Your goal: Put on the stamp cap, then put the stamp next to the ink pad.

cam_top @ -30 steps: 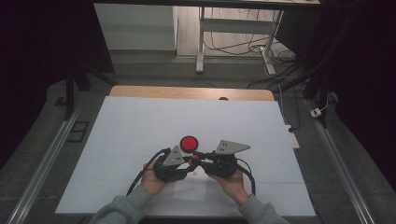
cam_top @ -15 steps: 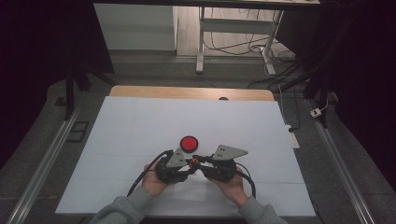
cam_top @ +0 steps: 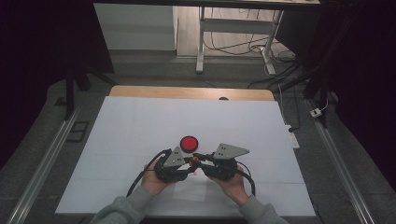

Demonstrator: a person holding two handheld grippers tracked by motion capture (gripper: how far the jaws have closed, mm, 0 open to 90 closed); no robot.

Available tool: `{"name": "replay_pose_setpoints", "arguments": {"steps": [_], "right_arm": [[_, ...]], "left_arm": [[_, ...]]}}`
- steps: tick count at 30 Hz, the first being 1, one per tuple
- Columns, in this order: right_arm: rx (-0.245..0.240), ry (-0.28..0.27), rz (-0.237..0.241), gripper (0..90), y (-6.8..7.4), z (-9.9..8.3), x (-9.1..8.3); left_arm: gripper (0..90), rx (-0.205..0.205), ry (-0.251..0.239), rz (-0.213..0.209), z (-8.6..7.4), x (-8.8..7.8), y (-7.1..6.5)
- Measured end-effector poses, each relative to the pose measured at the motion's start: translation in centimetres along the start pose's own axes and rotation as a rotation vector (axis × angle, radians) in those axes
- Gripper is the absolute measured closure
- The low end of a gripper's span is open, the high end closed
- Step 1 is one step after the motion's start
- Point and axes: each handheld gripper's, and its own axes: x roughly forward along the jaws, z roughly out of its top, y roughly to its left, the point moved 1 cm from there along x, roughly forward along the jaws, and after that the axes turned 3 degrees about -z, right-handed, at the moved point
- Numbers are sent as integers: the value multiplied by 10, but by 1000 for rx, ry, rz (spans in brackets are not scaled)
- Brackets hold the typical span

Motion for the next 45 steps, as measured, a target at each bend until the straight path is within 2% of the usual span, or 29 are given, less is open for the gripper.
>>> {"name": "replay_pose_setpoints", "arguments": {"steps": [6, 10, 12, 16, 20, 27, 45], "right_arm": [[2, 22, -4, 727, -1, -3, 2], [-1, 22, 2, 727, 0, -3, 5], [-2, 28, 3, 727, 1, -4, 5], [2, 28, -2, 727, 0, -4, 5], [-1, 23, -8, 727, -2, -3, 4], [14, 9, -45, 727, -11, -2, -2], [48, -10, -118, 727, -32, 0, -13]], "left_arm": [[626, -18, -4, -9, -3, 5, 2], [564, -20, -1, -8, -3, 5, 2], [562, -25, 1, -4, -4, 6, 2], [479, -38, 16, -12, -5, 7, 4], [381, -55, 24, -2, -7, 5, 7], [295, -67, 48, 0, -15, -12, 11], [272, -148, 14, 61, -44, -69, 29]]}}
